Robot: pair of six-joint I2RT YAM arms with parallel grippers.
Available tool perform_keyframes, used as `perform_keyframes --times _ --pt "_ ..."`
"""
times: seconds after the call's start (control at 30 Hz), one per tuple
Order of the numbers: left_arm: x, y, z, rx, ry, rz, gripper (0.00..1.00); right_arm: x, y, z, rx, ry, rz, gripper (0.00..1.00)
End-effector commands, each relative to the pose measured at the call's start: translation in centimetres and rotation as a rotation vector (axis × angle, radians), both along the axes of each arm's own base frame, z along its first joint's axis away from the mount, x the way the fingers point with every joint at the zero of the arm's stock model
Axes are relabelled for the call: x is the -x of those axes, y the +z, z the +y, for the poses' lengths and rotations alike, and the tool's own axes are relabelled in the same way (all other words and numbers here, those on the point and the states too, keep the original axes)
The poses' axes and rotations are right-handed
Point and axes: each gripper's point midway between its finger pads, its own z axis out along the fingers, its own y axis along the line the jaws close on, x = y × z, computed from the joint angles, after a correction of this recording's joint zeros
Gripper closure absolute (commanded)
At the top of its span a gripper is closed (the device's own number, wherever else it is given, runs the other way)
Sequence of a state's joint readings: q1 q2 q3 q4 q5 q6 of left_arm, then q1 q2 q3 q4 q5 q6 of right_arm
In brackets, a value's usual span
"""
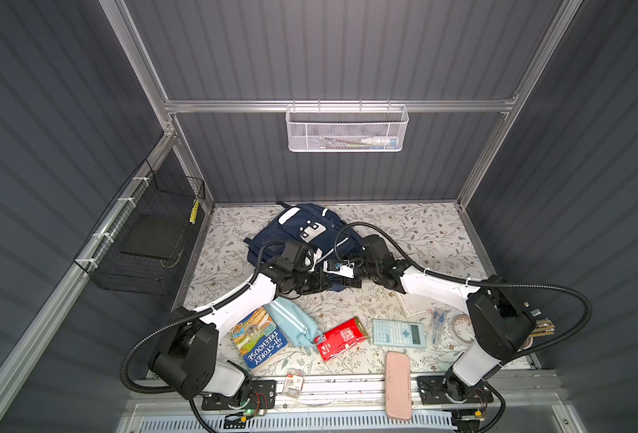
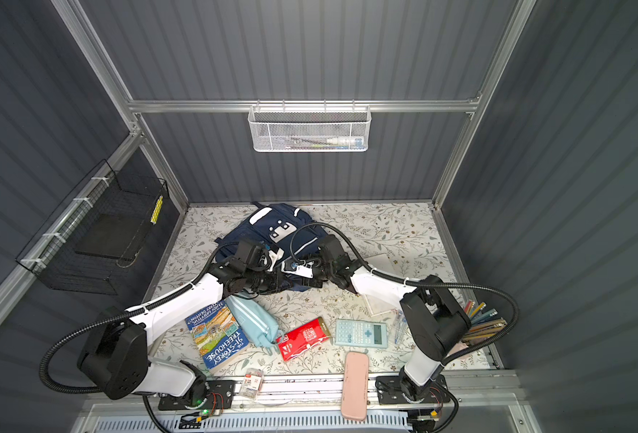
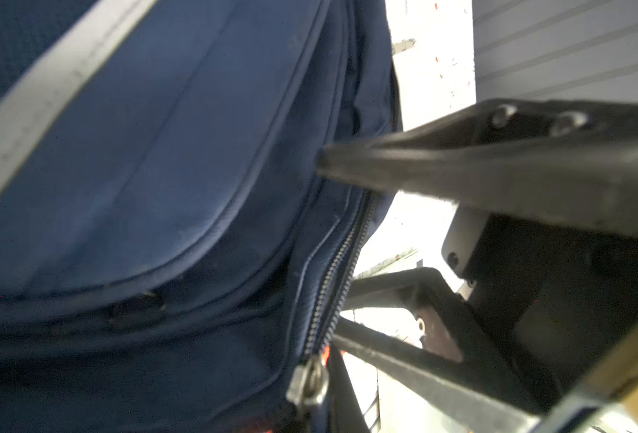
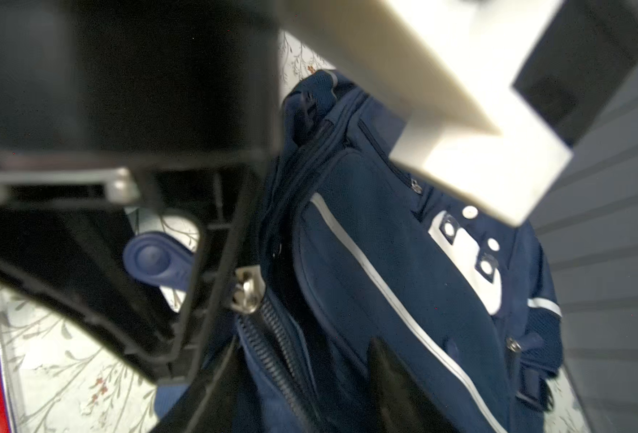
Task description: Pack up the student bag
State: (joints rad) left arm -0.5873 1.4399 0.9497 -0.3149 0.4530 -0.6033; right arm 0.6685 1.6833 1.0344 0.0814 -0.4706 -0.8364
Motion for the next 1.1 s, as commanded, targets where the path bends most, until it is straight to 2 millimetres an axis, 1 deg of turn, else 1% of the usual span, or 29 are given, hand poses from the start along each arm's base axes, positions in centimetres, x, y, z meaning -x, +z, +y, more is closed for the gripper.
perform_keyframes --times 0.0,0.03,0.07,0.17,0.3,0.37,0.47,0.57,0.67,0.73,0.8,0.93,1.0,1.07 --pt "-0.2 4.2 -1.5 0.093 -0.043 -0.083 1.00 0.4 -2.2 -0.2 0.068 0.019 0.075 0.68" --pt "-0.2 4.2 -1.4 0.084 -0.040 -0.085 1.00 0.4 -2.5 -0.4 0.082 0.017 0.078 0.86" --pt "-0.3 4.0 -1.0 0.067 -0.030 -0.090 1.00 0.2 -2.6 -0.8 0.091 0.007 0.081 1.00" --pt "-0.5 3.1 0.0 0.041 0.000 -0.082 1.00 -0.2 -2.2 -2.2 0.083 -0.023 0.071 1.00" --pt "-1.4 0.8 2.2 -0.052 0.054 -0.055 1.00 -0.6 -1.2 -3.6 0.072 -0.060 -0.015 1.00" --pt "-2.2 0.0 3.4 -0.100 0.091 -0.058 1.00 -0.8 -0.8 -4.2 0.079 -0.071 -0.041 1.00" --pt "-3.7 -1.3 5.8 -0.220 0.143 -0.066 1.00 -1.2 -0.6 -5.0 0.096 -0.096 -0.054 1.00" --pt "-4.6 -2.1 7.4 -0.265 0.187 -0.061 1.00 -1.7 -0.1 -5.9 0.091 -0.132 -0.059 1.00" --pt "-4.9 -2.3 8.5 -0.279 0.215 -0.058 1.00 -2.1 0.4 -6.7 0.071 -0.165 -0.072 1.00" --pt "-5.1 -2.5 9.8 -0.316 0.238 -0.061 1.00 -2.3 0.5 -7.1 0.067 -0.179 -0.076 1.00" --pt "-5.6 -2.8 11.8 -0.357 0.280 -0.057 1.00 -2.4 0.6 -7.4 0.068 -0.189 -0.081 1.00" --pt "-6.5 -3.3 14.9 -0.387 0.362 -0.047 1.00 -2.6 0.8 -7.9 0.071 -0.203 -0.089 1.00" --pt "-7.2 -3.3 17.2 -0.470 0.416 -0.063 1.00 -2.8 0.8 -8.2 0.075 -0.211 -0.093 1.00" --pt "-8.0 -3.1 18.7 -0.487 0.462 -0.073 1.00 -3.0 0.7 -8.6 0.080 -0.220 -0.094 1.00"
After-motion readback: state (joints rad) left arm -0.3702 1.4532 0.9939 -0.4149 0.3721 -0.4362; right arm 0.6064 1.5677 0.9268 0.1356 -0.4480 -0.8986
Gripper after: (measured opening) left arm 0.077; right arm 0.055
